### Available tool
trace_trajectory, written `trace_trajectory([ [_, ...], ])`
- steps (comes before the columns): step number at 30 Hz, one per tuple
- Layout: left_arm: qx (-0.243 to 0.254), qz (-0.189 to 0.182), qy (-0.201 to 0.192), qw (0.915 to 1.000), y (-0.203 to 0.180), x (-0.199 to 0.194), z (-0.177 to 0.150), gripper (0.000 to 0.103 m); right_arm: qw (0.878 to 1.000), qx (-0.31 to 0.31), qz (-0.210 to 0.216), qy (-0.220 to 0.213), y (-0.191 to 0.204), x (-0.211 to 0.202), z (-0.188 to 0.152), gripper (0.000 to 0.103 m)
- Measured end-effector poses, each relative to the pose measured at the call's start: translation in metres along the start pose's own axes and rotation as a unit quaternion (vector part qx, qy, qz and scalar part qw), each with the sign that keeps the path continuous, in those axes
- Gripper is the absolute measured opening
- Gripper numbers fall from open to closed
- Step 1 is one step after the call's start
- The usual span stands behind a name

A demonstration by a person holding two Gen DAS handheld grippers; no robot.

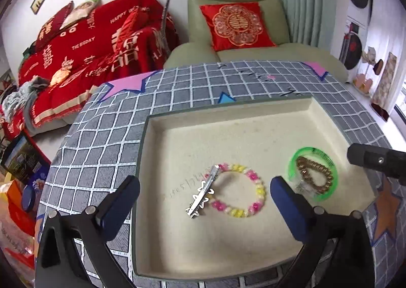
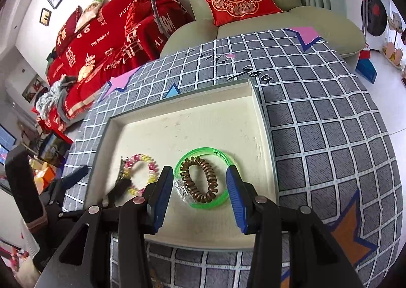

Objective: Organize jewelry
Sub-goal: 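Lower the silver clip into the tray with left tool while right tool drops coil tie in bangle, then move the left tool back toward the remaining jewelry on the table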

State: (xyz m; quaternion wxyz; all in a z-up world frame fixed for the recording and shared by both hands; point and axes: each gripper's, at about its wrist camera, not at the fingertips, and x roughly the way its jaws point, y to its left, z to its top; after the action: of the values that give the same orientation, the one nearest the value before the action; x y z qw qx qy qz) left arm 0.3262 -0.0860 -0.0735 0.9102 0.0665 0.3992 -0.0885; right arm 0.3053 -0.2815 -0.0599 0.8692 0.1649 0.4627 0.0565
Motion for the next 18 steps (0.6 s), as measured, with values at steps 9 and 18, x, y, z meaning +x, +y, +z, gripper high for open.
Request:
trace_trajectory([
  [9, 0.009, -0.002, -0.015, 0.9998, 0.011, -0.047, -0.016, 0.103, 1.000, 0.006, 0.013, -0.013, 0.004, -0.031, -0.014, 0.078],
  [18, 0.006, -0.029, 0.010, 0.9995, 0.024, -0.082, -0.070, 0.103, 1.000, 0.000, 0.018, -0.003, 0.007, -0.061, -0.051, 0.080],
])
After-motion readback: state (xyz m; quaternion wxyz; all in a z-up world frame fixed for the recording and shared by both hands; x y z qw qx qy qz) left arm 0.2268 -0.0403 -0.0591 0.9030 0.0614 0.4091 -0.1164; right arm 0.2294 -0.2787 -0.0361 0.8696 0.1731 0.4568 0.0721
